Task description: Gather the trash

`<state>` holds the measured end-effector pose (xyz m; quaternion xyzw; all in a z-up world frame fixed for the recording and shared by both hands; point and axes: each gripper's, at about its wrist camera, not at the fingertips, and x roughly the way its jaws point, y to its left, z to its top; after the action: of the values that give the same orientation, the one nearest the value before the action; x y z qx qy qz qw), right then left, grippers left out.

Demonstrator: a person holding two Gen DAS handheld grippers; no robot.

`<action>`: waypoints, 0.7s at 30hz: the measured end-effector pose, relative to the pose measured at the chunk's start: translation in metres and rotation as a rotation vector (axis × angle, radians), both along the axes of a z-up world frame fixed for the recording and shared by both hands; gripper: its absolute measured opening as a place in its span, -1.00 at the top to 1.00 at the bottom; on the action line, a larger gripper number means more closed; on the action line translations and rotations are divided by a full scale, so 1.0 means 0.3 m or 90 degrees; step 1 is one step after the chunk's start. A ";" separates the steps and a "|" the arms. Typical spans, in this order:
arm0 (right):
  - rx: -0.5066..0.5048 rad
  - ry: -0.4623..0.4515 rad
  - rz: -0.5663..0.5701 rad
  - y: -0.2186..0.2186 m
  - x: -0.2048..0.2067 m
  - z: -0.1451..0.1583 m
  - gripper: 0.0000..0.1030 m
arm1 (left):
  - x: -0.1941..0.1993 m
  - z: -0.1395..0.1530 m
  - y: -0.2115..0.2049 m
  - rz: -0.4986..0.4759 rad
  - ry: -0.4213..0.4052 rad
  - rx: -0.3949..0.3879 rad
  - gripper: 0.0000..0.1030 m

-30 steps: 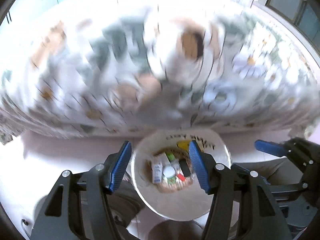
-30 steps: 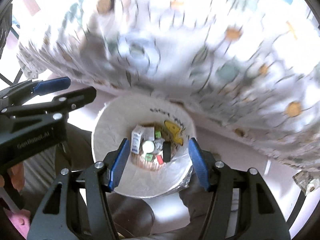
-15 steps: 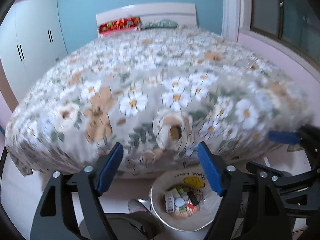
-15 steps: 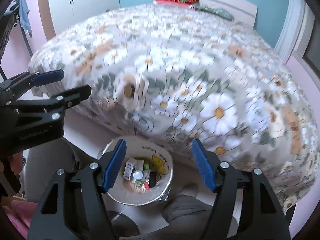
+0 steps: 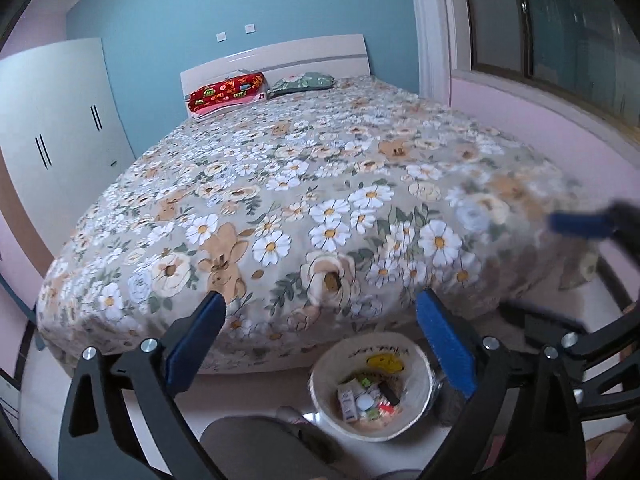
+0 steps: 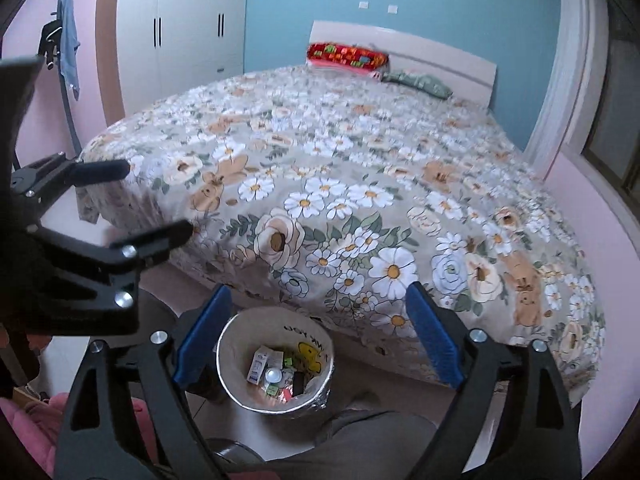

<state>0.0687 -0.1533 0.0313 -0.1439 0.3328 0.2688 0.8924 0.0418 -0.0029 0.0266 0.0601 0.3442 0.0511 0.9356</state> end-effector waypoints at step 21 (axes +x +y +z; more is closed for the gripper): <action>0.019 -0.022 -0.141 -0.075 -0.177 -0.015 -0.74 | -0.189 -0.014 -0.027 -0.001 -0.026 -0.018 -0.90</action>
<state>0.0157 -0.1756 0.0269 -0.0979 0.3270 0.1708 0.9243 -0.0148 -0.0111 0.0223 0.0463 0.3258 0.0471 0.9431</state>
